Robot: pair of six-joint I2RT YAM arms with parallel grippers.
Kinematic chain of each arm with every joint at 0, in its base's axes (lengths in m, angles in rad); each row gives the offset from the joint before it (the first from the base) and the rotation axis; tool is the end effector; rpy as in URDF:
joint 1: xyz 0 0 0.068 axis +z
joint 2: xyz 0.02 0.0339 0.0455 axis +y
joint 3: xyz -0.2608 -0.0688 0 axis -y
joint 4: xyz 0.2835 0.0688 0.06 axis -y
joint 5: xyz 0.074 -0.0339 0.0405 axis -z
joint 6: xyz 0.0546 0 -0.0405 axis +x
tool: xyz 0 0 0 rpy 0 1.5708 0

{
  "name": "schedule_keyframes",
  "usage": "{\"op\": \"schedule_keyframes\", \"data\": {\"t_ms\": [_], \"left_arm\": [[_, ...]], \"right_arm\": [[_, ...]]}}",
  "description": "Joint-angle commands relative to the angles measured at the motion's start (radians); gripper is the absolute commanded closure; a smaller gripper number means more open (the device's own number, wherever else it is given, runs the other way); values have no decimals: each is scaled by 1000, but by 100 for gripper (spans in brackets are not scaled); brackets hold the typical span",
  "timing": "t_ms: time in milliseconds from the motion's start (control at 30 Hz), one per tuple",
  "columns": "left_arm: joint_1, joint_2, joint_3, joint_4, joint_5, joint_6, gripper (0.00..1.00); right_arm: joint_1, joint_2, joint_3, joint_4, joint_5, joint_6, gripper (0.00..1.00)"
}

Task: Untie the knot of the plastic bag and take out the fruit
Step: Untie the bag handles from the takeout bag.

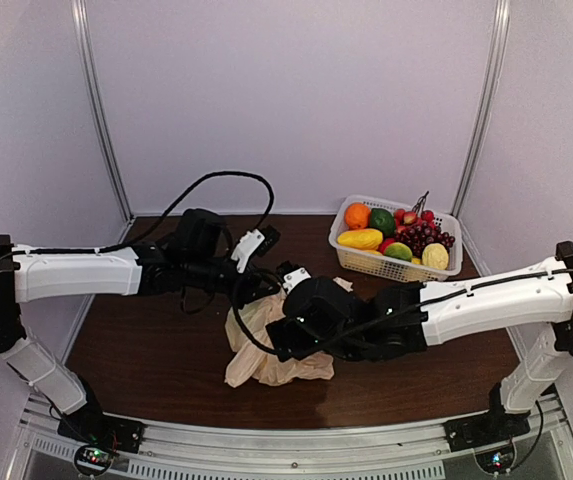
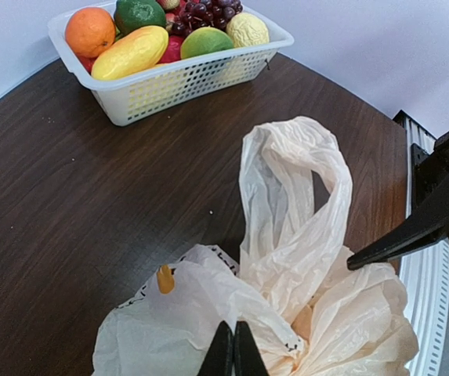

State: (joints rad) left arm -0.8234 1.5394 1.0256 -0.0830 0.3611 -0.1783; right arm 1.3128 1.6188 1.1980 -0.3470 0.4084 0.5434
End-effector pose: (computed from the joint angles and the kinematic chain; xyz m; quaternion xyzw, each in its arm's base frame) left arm 0.2521 -0.3004 0.2168 0.3553 0.7979 -0.3603 0.3276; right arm 0.1243 0.3861 0.2268 -0.2648 0.8652 0.1945 0.3788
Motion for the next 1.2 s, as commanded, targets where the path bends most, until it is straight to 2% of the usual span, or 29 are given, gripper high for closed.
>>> {"op": "schedule_keyframes", "data": {"t_ms": [0, 100, 367, 500, 600, 700, 900, 1167], "left_arm": [[9, 12, 31, 10, -12, -7, 100], [9, 10, 31, 8, -13, -6, 100], [9, 12, 32, 8, -15, -6, 100], [9, 9, 31, 5, -22, -4, 100], [10, 6, 31, 7, -24, -2, 100], [12, 2, 30, 9, -24, -2, 100], [19, 2, 28, 8, -35, -9, 100], [84, -17, 12, 34, -22, -58, 100]], "right_arm": [[11, 36, 47, -94, 97, -10, 6], [12, 45, 49, -96, 111, -4, 10], [12, 70, 38, -93, 129, 18, 32], [10, 54, 12, -72, 138, 25, 60], [2, 30, -18, -44, 142, 30, 85], [-6, 6, -52, -5, 129, 30, 100], [-11, -26, -104, 66, 100, 14, 100], [-11, -52, -144, 83, 89, 16, 100]]}}
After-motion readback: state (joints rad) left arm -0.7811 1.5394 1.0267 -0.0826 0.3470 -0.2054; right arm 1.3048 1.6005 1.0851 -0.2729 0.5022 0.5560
